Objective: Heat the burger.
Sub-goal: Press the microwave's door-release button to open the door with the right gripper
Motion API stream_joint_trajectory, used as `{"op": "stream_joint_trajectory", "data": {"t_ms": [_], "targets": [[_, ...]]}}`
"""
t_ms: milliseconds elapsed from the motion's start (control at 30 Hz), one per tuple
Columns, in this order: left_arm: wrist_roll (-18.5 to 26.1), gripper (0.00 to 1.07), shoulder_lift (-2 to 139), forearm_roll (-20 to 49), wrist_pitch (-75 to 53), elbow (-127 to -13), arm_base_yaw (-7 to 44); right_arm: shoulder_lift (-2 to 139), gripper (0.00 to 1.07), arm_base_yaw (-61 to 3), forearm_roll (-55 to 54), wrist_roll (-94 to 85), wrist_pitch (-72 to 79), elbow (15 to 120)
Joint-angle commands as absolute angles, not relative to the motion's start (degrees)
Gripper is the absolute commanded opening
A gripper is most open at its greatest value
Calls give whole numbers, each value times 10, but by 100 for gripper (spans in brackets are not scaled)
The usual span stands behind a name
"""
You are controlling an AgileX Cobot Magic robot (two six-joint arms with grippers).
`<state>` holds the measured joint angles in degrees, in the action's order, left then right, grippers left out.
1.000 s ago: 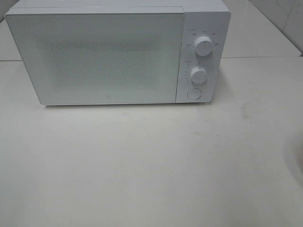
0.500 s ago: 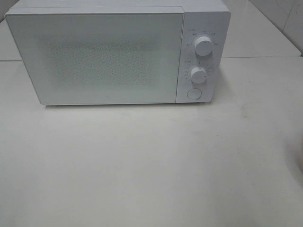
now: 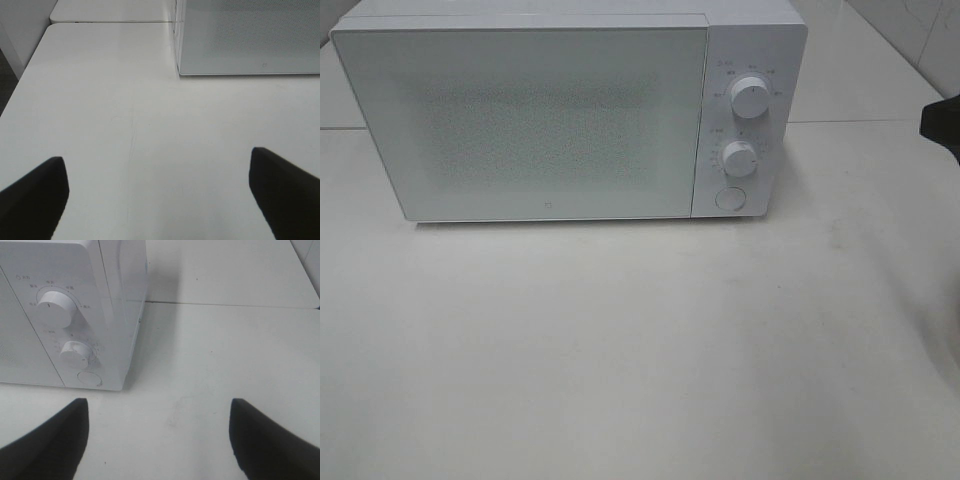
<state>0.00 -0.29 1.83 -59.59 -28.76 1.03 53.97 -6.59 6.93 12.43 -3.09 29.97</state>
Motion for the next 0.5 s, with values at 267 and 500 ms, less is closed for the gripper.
{"op": "stream_joint_trajectory", "data": {"t_ms": [267,500], "targets": [[0,90,-14,21,-594,-286,7,602,75,-64,54,119,160,239],[0,90,-14,21,-594,-286,7,652,75,-65,-54,49,298,182]]}}
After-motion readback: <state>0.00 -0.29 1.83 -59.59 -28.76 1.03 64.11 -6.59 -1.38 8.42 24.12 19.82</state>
